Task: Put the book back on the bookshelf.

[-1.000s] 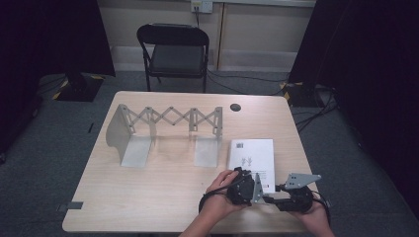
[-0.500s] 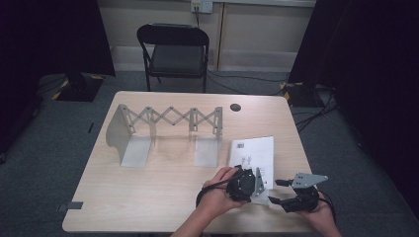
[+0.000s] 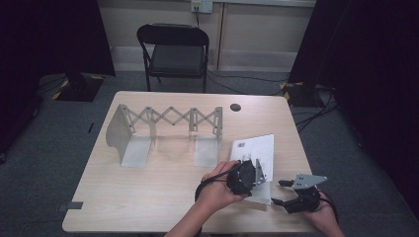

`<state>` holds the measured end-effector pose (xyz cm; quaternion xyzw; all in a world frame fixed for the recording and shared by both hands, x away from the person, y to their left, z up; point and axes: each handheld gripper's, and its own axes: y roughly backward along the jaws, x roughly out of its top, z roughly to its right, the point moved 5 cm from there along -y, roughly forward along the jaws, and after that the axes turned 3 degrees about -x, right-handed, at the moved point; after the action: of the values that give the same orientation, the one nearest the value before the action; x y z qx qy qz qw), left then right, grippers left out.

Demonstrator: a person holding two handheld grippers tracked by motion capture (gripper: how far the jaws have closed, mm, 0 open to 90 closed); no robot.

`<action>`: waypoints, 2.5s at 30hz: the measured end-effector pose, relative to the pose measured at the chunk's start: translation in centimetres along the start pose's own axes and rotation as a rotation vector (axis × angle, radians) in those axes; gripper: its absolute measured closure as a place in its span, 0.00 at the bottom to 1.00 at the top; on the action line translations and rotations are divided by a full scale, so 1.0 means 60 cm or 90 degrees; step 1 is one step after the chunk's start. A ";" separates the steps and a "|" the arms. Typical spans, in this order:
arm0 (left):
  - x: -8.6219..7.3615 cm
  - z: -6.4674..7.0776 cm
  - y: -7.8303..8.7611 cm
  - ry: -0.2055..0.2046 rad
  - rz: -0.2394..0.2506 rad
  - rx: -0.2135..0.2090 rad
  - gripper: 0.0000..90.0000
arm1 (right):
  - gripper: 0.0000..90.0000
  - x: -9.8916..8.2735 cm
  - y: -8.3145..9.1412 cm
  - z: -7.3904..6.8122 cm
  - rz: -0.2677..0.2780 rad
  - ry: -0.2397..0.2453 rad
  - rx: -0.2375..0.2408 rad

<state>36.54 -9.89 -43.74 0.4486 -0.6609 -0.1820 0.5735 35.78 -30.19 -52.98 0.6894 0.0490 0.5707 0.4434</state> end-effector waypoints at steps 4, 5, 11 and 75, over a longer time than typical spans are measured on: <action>0.004 -0.007 0.008 0.012 -0.008 -0.004 0.53 | 0.27 -0.001 -0.001 0.002 0.001 -0.002 0.000; 0.005 -0.008 0.010 0.016 -0.012 -0.005 0.53 | 0.27 -0.002 -0.001 0.002 0.002 -0.002 0.001; 0.007 -0.017 0.017 0.025 -0.027 -0.020 0.54 | 0.27 -0.001 -0.003 0.003 0.000 -0.008 -0.003; 0.051 -0.050 0.080 0.069 -0.107 -0.056 0.65 | 0.23 0.076 -0.017 -0.018 0.058 0.120 -0.147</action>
<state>37.64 -8.97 -37.43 0.4858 -0.5805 -0.2337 0.6103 36.93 -26.34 -50.32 0.5787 -0.0069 0.6540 0.4871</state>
